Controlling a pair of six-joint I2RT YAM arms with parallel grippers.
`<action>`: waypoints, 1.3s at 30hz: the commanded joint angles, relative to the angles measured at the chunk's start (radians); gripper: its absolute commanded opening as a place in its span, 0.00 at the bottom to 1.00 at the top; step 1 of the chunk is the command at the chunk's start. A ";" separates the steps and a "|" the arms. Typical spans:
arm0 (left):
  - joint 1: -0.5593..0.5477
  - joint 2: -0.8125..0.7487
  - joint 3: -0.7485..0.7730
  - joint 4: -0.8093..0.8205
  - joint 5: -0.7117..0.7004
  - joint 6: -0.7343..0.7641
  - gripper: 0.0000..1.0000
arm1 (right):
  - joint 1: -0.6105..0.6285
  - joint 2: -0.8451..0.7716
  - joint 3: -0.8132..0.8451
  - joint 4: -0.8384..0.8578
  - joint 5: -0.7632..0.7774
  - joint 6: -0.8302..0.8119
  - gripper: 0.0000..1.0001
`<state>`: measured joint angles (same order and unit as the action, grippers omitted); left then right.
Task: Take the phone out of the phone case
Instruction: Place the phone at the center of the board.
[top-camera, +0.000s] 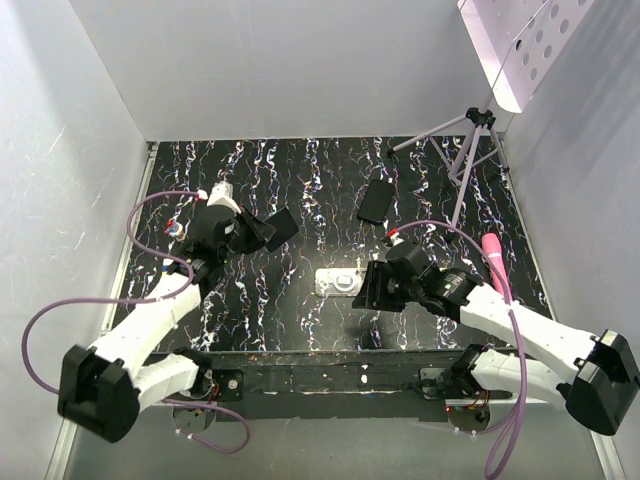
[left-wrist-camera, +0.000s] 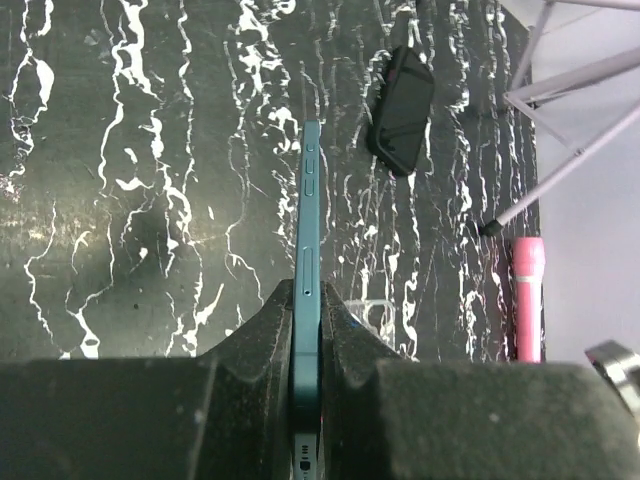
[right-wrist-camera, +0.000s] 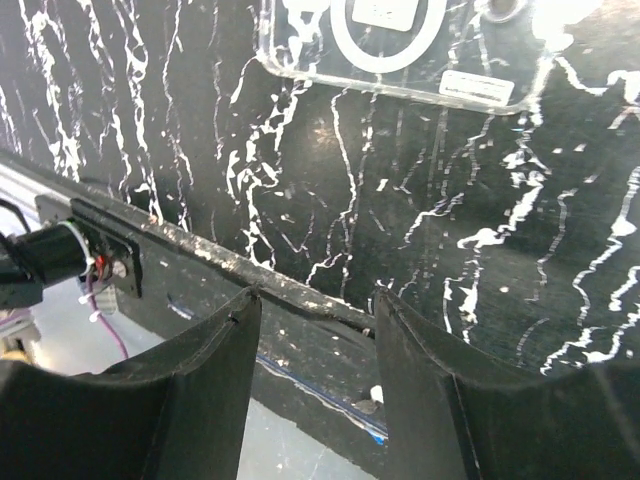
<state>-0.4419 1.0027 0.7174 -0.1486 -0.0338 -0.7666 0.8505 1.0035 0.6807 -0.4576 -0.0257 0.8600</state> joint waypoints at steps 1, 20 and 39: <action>0.144 0.143 0.048 0.176 0.217 -0.051 0.00 | 0.001 0.049 0.037 0.096 -0.115 -0.018 0.56; 0.513 0.781 -0.205 1.259 0.258 -0.637 0.00 | 0.073 0.156 0.069 0.211 -0.144 0.028 0.55; 0.496 0.674 -0.116 0.683 0.209 -0.571 0.44 | 0.243 0.556 0.377 0.206 -0.108 0.060 0.46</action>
<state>0.0631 1.7699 0.5797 0.6815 0.1890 -1.3548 1.0664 1.4864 0.9478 -0.2317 -0.1562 0.9211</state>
